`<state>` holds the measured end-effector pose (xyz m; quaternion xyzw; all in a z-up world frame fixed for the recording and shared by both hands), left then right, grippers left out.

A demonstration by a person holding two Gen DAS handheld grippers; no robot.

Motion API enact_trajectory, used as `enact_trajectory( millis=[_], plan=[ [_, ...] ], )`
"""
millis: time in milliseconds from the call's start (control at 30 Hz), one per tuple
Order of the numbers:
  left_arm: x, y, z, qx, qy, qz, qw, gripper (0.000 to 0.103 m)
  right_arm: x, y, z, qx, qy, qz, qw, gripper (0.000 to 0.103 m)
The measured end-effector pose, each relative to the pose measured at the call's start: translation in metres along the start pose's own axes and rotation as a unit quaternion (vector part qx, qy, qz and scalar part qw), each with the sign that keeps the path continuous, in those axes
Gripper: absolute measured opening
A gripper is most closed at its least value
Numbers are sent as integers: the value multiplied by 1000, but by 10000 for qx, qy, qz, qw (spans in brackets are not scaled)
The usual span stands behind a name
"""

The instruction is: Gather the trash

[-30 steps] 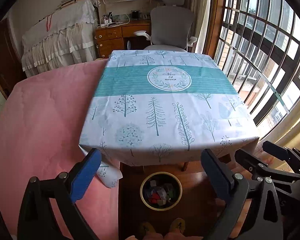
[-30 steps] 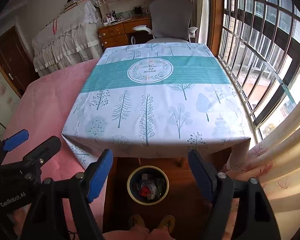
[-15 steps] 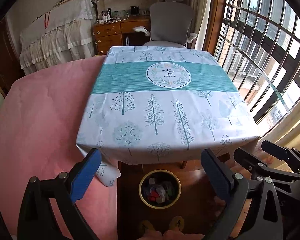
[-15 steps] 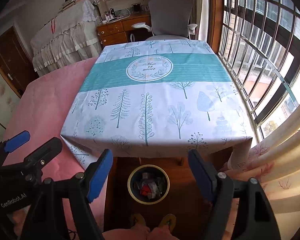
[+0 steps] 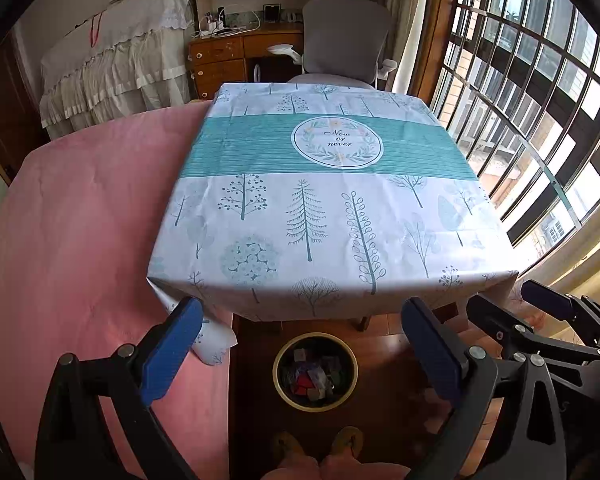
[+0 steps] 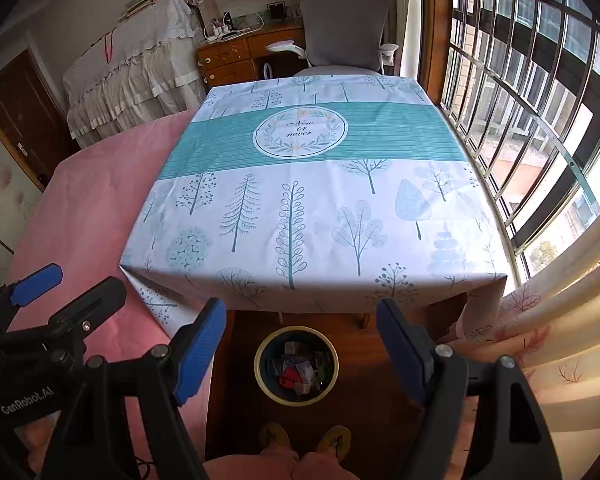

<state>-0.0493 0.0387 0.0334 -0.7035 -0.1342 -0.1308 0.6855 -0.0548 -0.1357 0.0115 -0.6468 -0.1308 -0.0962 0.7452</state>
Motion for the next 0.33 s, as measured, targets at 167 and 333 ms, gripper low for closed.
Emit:
enact_trajectory(
  millis=[167,333],
  plan=[
    [-2,2,-3,4,-7,42,10000,99,0,0,0,7,5,-9,10000,78],
    [-3,1,-6,42,-10,48,10000,99,-2,-2,-3,21,-8,-21,10000,78]
  ],
)
Point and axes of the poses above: each gripper's, at about its wrist camera, not at the fingertips, and y roughly the way its jaws point, z to its left, x to its top, the point moved 1 cm from there along y, roughly the way its jaws point, and after that the axes turned 12 degrees about z, right-handed, at the moved point
